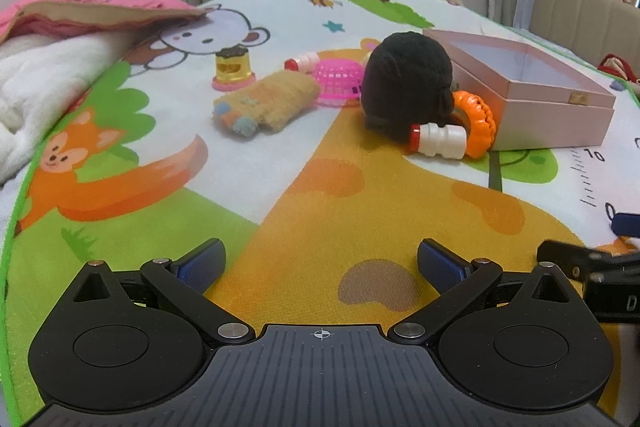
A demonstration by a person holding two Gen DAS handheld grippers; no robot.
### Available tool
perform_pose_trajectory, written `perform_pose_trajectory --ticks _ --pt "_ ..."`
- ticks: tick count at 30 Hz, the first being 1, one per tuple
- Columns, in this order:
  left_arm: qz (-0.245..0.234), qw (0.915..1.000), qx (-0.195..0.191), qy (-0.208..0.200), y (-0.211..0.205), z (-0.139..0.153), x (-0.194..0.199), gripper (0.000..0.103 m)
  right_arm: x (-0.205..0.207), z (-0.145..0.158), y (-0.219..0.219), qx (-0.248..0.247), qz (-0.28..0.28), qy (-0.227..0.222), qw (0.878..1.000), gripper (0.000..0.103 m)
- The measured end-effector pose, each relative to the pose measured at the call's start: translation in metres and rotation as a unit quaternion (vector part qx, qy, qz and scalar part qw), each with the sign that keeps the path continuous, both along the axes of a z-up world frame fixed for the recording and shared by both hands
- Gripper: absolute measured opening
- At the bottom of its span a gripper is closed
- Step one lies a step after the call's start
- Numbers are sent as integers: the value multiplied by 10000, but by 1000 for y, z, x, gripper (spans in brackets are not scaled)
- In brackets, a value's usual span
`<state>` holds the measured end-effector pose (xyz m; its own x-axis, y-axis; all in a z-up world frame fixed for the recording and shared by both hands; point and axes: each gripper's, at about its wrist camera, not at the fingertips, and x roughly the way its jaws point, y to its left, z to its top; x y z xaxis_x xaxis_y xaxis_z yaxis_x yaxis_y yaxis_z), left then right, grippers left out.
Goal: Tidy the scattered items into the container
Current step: 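Move both grippers toward the toys beside the pink box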
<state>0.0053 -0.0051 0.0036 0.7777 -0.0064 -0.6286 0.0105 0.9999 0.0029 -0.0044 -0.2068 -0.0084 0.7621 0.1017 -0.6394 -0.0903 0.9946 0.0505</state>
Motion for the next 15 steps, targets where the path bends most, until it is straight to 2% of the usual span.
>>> perform_pose_trajectory --ticks 4,11,15 --pt "-112 9999 13 118 1 2 3 103 -1 0 -3 134 -45 109 9998 103" --pt "-330 9992 19 230 4 3 6 103 -7 1 8 -221 -131 -43 9997 103" --pt "-470 9988 -26 116 8 6 3 103 -10 5 14 -400 -177 -171 9989 103"
